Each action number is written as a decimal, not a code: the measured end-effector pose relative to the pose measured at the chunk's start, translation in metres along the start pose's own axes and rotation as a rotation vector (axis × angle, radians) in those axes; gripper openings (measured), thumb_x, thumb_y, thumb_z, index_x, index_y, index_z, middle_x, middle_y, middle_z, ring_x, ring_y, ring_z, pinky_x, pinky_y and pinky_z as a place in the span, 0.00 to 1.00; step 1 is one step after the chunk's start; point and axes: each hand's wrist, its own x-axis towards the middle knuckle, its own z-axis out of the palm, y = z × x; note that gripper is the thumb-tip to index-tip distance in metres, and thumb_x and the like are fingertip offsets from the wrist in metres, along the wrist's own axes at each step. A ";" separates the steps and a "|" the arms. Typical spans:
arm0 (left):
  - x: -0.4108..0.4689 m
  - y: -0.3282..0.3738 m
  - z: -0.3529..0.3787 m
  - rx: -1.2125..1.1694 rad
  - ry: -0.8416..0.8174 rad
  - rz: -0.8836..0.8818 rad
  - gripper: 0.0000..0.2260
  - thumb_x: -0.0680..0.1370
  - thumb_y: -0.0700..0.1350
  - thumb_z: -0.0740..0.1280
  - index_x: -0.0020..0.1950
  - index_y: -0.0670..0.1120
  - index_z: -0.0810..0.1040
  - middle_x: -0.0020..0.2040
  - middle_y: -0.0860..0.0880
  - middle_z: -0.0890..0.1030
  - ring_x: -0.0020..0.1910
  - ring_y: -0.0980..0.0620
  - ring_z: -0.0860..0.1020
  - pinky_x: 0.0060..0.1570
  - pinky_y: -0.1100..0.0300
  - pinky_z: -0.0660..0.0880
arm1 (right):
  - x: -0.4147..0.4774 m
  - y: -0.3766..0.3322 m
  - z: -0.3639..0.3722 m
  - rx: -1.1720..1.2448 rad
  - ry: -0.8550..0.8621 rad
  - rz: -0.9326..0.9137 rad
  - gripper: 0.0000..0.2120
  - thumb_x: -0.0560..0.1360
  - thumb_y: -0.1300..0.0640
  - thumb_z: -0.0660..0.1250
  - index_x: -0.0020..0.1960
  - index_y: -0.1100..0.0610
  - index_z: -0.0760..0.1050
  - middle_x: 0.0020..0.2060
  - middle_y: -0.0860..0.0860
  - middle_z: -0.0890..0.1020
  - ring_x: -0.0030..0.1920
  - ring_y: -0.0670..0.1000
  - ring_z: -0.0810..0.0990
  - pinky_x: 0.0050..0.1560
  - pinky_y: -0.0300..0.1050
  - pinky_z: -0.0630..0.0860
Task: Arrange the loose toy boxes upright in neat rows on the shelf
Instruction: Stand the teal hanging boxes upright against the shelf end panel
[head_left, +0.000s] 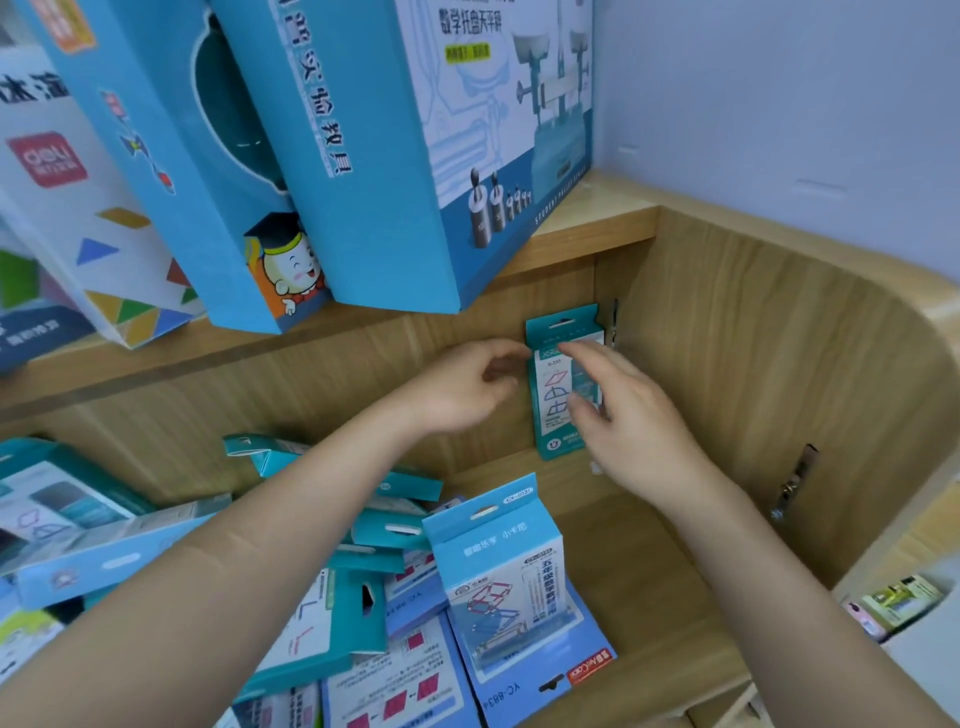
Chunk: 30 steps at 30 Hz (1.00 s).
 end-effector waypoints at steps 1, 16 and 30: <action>-0.012 0.003 -0.006 -0.036 -0.006 0.008 0.15 0.80 0.41 0.62 0.66 0.48 0.73 0.61 0.50 0.78 0.60 0.57 0.75 0.63 0.63 0.69 | -0.007 -0.003 -0.005 0.137 0.005 0.015 0.21 0.79 0.57 0.61 0.71 0.48 0.66 0.69 0.47 0.70 0.66 0.46 0.71 0.64 0.49 0.73; -0.144 0.011 0.024 0.202 0.061 0.054 0.34 0.69 0.60 0.72 0.70 0.64 0.59 0.65 0.64 0.70 0.62 0.64 0.69 0.59 0.66 0.66 | -0.078 -0.032 0.008 0.450 -0.328 0.028 0.31 0.66 0.40 0.69 0.68 0.43 0.68 0.56 0.40 0.80 0.59 0.40 0.77 0.62 0.47 0.74; -0.124 0.017 0.017 -0.167 0.361 0.024 0.21 0.64 0.58 0.76 0.54 0.63 0.74 0.44 0.61 0.83 0.42 0.64 0.80 0.46 0.59 0.78 | -0.087 -0.021 0.010 0.706 -0.090 0.120 0.17 0.71 0.52 0.67 0.60 0.50 0.75 0.51 0.46 0.83 0.52 0.46 0.82 0.48 0.42 0.79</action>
